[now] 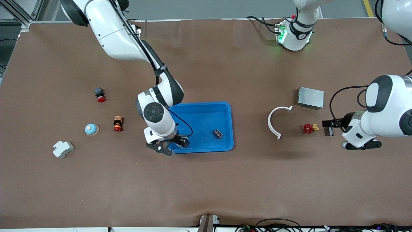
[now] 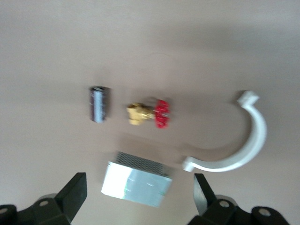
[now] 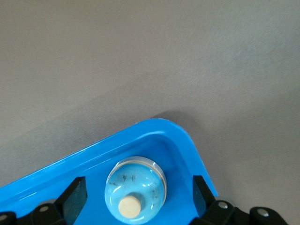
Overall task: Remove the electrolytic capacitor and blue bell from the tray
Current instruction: 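Release the capacitor with the left gripper while the right gripper reaches the tray, then grasp the bell with the right gripper while the left gripper grasps the capacitor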
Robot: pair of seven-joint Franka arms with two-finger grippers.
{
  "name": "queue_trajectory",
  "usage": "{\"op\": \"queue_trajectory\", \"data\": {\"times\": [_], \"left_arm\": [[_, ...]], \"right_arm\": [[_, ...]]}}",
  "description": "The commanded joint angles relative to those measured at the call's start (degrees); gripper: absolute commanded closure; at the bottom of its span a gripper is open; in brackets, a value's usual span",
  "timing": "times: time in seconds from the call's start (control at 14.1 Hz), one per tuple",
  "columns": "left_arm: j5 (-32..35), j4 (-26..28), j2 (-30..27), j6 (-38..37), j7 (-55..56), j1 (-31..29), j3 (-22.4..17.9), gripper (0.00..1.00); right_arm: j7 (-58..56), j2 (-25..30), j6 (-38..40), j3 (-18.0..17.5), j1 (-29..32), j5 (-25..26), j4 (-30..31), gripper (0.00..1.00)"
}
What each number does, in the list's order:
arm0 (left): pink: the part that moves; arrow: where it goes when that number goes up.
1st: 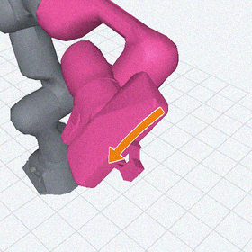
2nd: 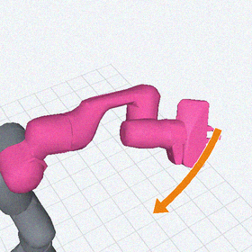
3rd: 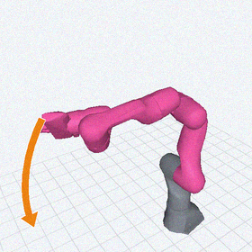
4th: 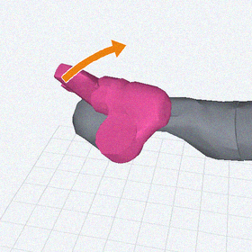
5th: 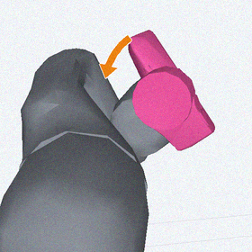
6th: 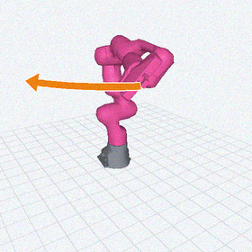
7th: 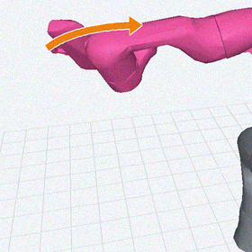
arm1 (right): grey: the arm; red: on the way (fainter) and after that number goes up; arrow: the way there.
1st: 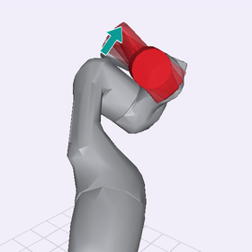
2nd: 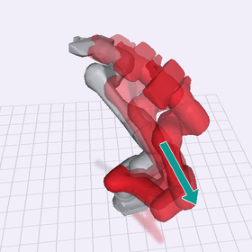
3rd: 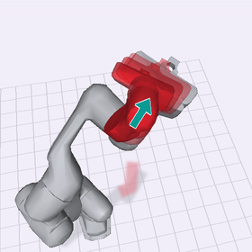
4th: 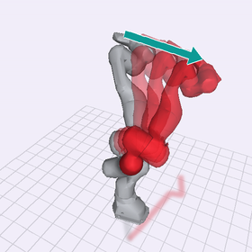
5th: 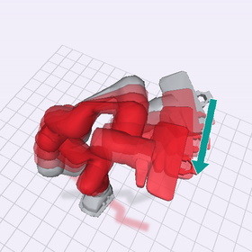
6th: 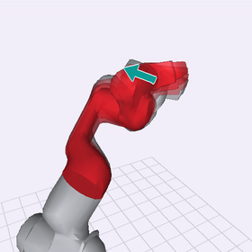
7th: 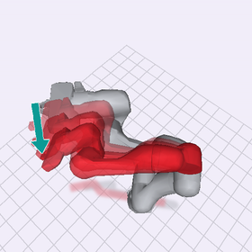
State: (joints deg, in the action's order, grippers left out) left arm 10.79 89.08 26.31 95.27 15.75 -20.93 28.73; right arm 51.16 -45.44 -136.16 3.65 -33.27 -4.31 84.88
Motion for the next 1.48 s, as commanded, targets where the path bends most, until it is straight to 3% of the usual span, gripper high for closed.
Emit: {"op": "queue_trajectory", "data": {"times": [0.0,0.21,0.49,0.85,0.92,1.13,1.41], "left_arm": [[-0.94,-3.29,0.32,-3.5,10.66,0.19,6.57,0.0],[-2.7,-3.73,1.11,-3.42,24.02,1.67,12.21,0.0],[-3.32,-7.68,6.19,-1.23,41.51,11.77,12.4,0.0],[-2.7,-7.6,12.0,12.72,57.79,20.48,11.44,0.0],[-2.79,-7.69,12.8,15.19,59.9,22.06,10.74,0.0],[-2.79,-7.69,13.86,23.1,66.31,28.21,5.74,0.0],[-2.88,-7.69,16.31,31.1,72.03,36.73,-2.61,0.0]], "right_arm": [[2.19,-2.36,-0.07,0.74,-1.27,1.32,-2.34,0.0],[3.33,-3.86,-0.07,0.83,-1.97,1.41,-3.23,0.0],[3.69,-4.39,-0.69,0.83,-2.15,1.41,-3.49,0.0],[3.6,-4.39,-0.69,0.74,-2.15,1.32,-3.49,0.0],[3.51,-4.31,-0.69,0.83,-2.15,1.41,-3.58,0.15],[3.42,-4.13,-0.08,0.74,-2.15,1.32,-3.58,1.0],[3.95,-2.02,5.0,0.39,-2.24,0.7,-3.84,1.0]]}}
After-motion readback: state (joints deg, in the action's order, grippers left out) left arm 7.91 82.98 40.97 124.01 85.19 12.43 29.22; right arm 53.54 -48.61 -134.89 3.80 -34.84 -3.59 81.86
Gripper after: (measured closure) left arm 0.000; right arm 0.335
